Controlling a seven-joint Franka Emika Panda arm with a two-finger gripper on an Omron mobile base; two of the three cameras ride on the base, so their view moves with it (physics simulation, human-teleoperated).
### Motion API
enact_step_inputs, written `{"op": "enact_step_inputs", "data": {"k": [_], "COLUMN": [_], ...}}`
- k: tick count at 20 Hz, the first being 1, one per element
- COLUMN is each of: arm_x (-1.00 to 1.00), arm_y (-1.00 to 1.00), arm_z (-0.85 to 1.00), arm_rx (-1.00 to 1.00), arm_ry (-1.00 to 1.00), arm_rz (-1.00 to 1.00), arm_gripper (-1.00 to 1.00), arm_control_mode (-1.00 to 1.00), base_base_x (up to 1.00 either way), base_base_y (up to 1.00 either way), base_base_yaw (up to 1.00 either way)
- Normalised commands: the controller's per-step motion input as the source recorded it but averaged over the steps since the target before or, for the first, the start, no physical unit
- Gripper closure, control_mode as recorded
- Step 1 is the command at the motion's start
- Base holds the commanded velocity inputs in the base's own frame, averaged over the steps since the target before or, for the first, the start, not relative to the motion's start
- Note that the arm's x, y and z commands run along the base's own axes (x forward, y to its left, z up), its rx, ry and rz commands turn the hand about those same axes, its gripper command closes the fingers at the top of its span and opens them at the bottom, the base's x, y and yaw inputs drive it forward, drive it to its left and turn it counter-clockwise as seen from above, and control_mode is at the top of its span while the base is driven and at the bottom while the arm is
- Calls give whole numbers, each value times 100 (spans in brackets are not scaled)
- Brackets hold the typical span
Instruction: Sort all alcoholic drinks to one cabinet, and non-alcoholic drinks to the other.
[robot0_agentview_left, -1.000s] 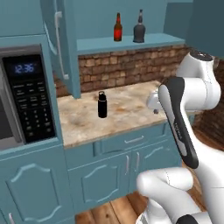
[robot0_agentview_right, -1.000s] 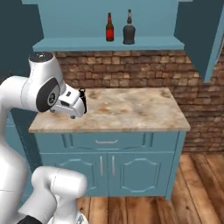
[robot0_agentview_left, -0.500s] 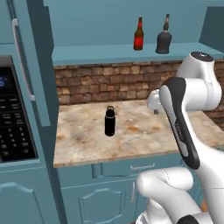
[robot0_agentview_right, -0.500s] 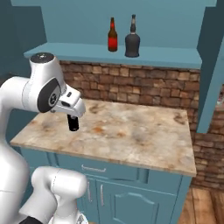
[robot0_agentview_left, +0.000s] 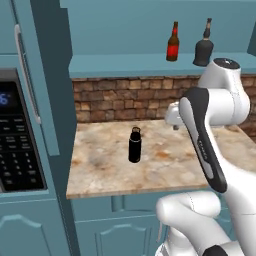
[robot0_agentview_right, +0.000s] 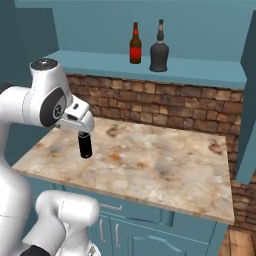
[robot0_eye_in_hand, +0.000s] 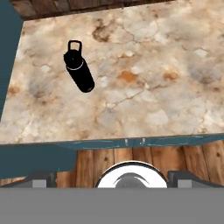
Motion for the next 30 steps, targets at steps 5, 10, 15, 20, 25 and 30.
{"op": "enact_step_inputs", "data": {"k": [5,10,15,20,25,30], "arm_x": [13,18,41,51,43,26], "arm_y": [6,34,19,7,9,44], "arm_z": [-82,-92,-40,-15,-2,0], "arm_rx": [-1,-8,-8,0,0,0], "arm_ry": [0,-5,-12,-2,0,0], "arm_rz": [1,8,3,0,0,0], "arm_gripper": [-100,-100,-100,-100,-100,-100], "arm_control_mode": [-100,-100,-100,-100,-100,-100], "base_base_x": [0,0,0,0,0,0], "base_base_y": [0,0,0,0,0,0], "base_base_yaw": [0,0,0,0,0,0]}}
